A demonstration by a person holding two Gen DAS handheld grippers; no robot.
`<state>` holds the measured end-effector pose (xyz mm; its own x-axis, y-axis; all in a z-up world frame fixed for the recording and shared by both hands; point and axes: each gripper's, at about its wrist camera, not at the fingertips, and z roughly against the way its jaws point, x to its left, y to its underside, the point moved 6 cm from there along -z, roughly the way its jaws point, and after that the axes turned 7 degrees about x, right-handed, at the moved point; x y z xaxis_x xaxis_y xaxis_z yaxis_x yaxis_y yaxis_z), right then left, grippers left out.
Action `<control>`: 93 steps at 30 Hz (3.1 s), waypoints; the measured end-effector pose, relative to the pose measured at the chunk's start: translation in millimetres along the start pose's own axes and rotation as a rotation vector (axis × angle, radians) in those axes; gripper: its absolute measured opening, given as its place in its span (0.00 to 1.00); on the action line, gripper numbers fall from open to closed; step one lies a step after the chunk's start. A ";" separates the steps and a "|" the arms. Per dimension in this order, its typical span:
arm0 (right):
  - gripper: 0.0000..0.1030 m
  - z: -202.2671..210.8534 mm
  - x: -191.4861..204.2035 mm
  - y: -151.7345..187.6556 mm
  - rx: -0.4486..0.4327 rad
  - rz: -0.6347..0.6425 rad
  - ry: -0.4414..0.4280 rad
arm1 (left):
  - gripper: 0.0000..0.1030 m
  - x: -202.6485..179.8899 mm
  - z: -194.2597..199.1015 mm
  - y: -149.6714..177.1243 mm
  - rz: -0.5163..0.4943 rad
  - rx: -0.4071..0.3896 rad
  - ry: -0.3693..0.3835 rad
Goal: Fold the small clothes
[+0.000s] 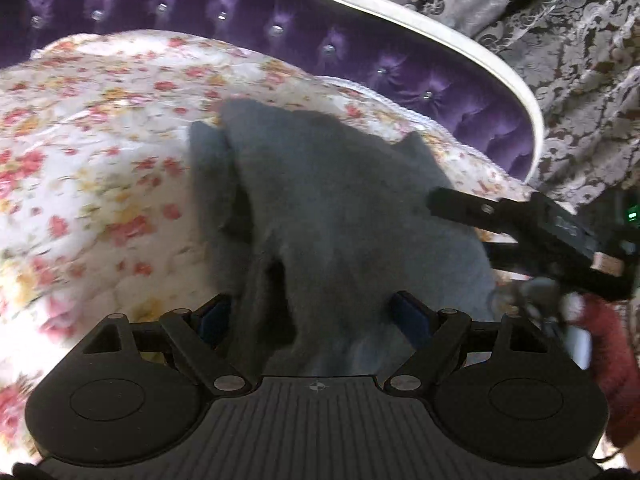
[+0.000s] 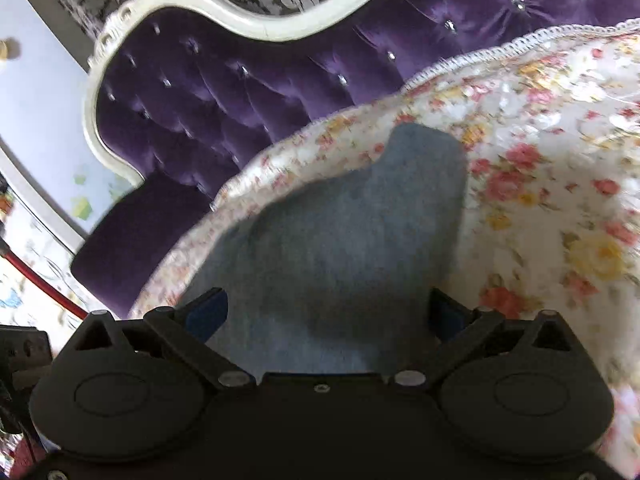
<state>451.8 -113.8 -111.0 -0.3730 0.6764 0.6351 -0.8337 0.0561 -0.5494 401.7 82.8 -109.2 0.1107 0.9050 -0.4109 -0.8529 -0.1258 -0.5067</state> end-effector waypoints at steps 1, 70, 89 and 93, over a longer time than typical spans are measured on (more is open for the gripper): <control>1.00 -2.4 -1.2 -2.0 -0.004 -0.013 -0.023 | 0.80 0.3 -2.1 -2.5 0.015 0.003 0.022; 0.69 192.3 42.6 153.6 -0.187 0.160 0.593 | 0.48 -53.3 103.1 192.8 -0.129 -0.150 -0.287; 0.99 252.1 113.8 235.9 -0.157 0.225 0.585 | 0.95 -110.4 162.5 210.4 -0.144 -0.148 -0.354; 0.99 261.1 127.6 241.2 -0.165 0.217 0.662 | 0.95 -133.9 164.0 222.9 -0.177 -0.097 -0.419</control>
<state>96.8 -205.7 -20.7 -0.1544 0.9856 0.0684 -0.6769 -0.0551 -0.7341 113.2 0.2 -42.9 0.0175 0.9996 0.0201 -0.7858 0.0262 -0.6180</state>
